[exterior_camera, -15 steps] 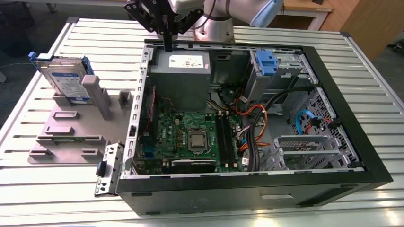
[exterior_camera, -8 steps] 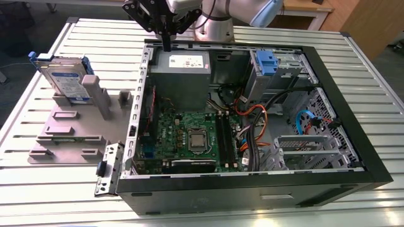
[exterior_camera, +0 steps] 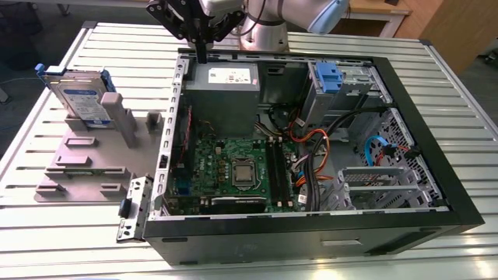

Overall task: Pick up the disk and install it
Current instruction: 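Reach for the disk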

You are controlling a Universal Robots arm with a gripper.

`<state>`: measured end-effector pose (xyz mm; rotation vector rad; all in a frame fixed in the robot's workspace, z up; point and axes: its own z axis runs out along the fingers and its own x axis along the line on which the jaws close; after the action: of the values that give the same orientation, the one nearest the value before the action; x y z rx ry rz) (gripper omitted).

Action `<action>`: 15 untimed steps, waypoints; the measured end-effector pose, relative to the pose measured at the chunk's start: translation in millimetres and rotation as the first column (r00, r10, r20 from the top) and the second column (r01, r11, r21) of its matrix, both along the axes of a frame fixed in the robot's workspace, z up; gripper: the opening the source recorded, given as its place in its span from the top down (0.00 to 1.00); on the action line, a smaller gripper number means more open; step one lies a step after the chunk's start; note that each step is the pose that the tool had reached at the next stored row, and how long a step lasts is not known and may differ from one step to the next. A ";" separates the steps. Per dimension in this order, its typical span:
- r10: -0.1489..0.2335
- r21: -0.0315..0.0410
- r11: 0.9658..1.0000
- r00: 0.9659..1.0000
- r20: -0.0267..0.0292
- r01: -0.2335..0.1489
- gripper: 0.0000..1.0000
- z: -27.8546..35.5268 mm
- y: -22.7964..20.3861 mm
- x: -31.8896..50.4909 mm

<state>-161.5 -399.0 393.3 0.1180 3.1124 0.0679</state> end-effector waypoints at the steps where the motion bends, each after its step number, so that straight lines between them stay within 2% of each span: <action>1: 0.000 0.000 1.000 1.000 0.000 0.000 0.89 0.0 0.0 -0.1; 3: 0.000 0.000 1.000 1.000 0.000 0.000 0.89 0.0 0.0 -2.6; 15: 0.000 0.000 1.000 1.000 0.000 0.000 0.89 0.0 0.0 -5.9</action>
<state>-167.5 -399.0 393.3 0.1181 3.1124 0.0679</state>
